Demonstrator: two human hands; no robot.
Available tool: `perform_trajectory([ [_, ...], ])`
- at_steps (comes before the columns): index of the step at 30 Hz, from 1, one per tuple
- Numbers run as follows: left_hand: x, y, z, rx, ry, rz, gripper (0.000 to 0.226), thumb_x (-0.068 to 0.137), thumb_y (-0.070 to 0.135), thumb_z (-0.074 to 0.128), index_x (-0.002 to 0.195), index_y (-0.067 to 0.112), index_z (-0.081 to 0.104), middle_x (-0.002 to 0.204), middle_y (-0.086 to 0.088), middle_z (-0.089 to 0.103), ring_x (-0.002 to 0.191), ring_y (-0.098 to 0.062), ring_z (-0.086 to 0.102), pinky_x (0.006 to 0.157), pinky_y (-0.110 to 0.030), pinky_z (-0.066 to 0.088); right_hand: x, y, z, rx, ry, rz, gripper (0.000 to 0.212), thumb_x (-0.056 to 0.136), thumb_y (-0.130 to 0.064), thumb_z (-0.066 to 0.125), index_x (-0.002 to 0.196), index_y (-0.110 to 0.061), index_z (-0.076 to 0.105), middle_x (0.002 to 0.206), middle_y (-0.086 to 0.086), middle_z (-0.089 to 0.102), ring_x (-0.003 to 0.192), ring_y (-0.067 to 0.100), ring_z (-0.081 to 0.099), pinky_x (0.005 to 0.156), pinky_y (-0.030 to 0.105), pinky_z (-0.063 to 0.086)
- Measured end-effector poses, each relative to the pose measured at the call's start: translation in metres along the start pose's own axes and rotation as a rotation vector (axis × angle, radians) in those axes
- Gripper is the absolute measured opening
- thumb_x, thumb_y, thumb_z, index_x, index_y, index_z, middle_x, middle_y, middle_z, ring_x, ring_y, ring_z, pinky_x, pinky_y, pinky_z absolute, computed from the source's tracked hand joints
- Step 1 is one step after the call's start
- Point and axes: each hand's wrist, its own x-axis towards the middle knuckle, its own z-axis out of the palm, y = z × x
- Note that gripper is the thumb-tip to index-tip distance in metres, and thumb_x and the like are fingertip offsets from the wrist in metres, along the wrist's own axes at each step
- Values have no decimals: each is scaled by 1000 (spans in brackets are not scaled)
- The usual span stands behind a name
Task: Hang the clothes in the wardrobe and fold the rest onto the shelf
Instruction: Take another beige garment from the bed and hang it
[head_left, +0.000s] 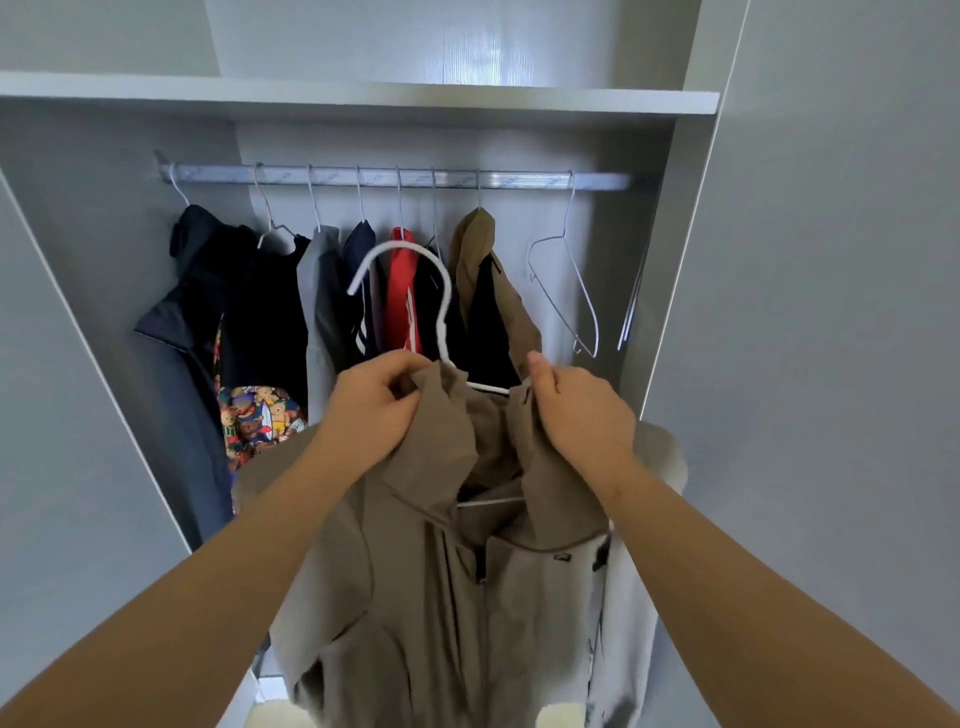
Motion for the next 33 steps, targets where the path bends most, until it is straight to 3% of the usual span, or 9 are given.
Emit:
perform_trajectory([
  [6,6,5,-5,-309,-265,-334,33,89,-2,53,70,20,68,65,4,69,63,-8,64,59,-16,51,-7,18,12,125,-8,91,51,96,-43,36,51,-17,38,56,-1,47,62,22,48,54,28,30],
  [9,19,6,-16,-550,-72,-522,31,90,-5,44,73,13,63,57,5,67,53,-7,64,53,-17,52,-12,29,17,167,-4,181,49,95,-39,39,52,-17,37,57,2,46,65,25,49,57,29,33],
  [12,28,6,-26,-684,175,-451,31,90,-8,41,74,12,59,55,8,66,52,-5,62,52,-18,51,-12,34,18,191,14,233,47,95,-37,39,52,-17,37,57,2,45,65,24,48,60,29,35],
  [15,26,6,-23,-467,218,-254,33,83,-18,48,68,11,57,70,12,66,64,3,60,65,-12,48,-13,33,22,154,4,234,44,93,-37,42,55,-15,38,57,0,47,57,18,46,52,25,29],
  [20,13,-10,0,-98,-451,-296,25,89,2,57,108,18,55,115,-5,57,103,-11,55,93,-23,45,-11,32,24,183,35,290,38,91,-36,46,59,-15,43,61,-3,50,57,10,44,51,23,26],
  [23,6,-25,2,424,-550,-184,19,93,31,52,110,23,56,95,5,60,88,-11,56,72,-15,41,-9,34,20,242,96,287,38,90,-32,48,57,-16,41,58,-3,47,54,9,42,51,22,27],
  [25,3,-26,7,438,-547,-156,15,93,29,53,84,19,58,73,6,55,73,-11,53,56,-10,34,-10,36,17,285,135,271,35,89,-30,52,58,-19,42,58,-4,46,55,8,42,51,23,29],
  [29,0,-24,18,251,-368,-196,15,89,23,58,75,20,63,69,4,57,67,-9,52,62,-20,39,-8,42,6,378,103,194,21,87,-21,59,69,-18,47,66,-5,51,65,12,49,57,24,39],
  [33,-1,-20,23,230,-249,-234,21,86,26,62,66,31,55,68,6,58,70,-11,55,69,-36,46,-9,55,0,9,-74,360,29,89,-45,44,91,-20,59,91,2,56,99,25,49,94,41,33],
])
